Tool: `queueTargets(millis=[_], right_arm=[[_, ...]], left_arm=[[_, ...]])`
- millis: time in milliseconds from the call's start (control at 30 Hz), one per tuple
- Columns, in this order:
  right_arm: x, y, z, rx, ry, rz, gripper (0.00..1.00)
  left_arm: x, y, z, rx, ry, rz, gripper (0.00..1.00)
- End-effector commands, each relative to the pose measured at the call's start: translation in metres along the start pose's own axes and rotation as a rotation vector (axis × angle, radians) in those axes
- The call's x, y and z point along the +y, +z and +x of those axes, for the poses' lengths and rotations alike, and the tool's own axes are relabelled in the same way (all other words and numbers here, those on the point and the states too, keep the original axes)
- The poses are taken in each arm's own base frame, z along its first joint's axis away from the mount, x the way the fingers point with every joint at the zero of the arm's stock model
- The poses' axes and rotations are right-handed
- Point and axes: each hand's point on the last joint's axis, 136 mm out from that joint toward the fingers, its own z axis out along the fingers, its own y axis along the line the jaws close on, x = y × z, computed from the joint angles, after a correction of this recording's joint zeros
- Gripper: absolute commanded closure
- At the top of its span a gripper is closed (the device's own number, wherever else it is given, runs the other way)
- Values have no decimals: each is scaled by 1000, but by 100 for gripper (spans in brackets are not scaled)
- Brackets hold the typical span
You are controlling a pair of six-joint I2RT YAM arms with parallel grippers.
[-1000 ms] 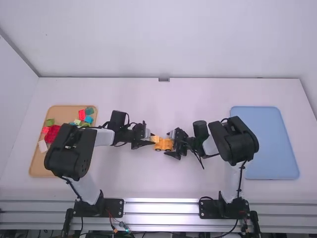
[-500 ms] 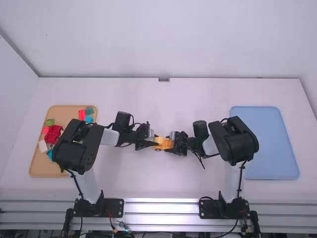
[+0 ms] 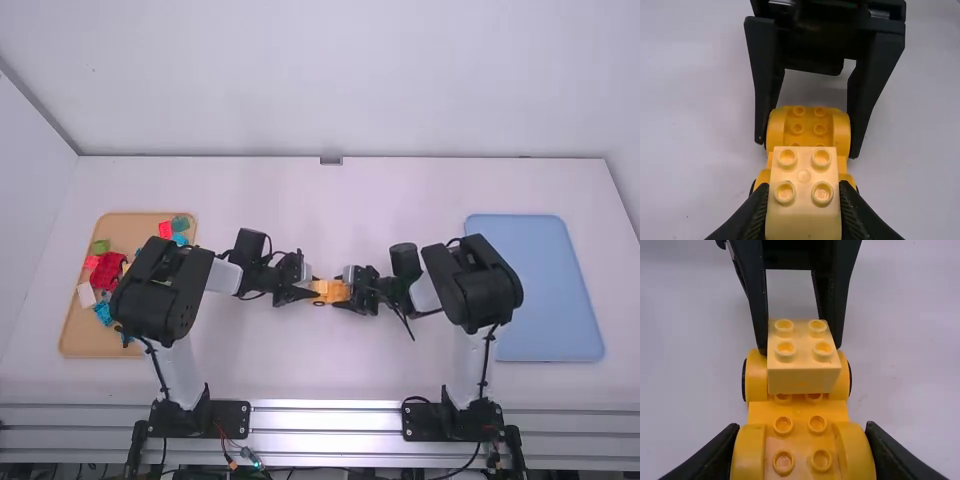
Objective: Assemble lego blocks to make yellow taxi
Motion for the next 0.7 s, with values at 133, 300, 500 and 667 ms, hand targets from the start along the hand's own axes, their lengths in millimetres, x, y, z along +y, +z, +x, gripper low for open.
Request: queueTargets(millis=[133,300,500,667], right_arm=[[8,1,4,-6,-1,-30,55],[8,1,4,-3,0,-29,55],[8,1,4,-2,0,-28,56],[8,1,4,-2,0,-29,56]], left_arm=[[0,10,1,31,43,1,75],[-2,18,5,82,58,-5,70],[3,15,12,113,45,-30,77],[5,14,10,108,51,-35,95]])
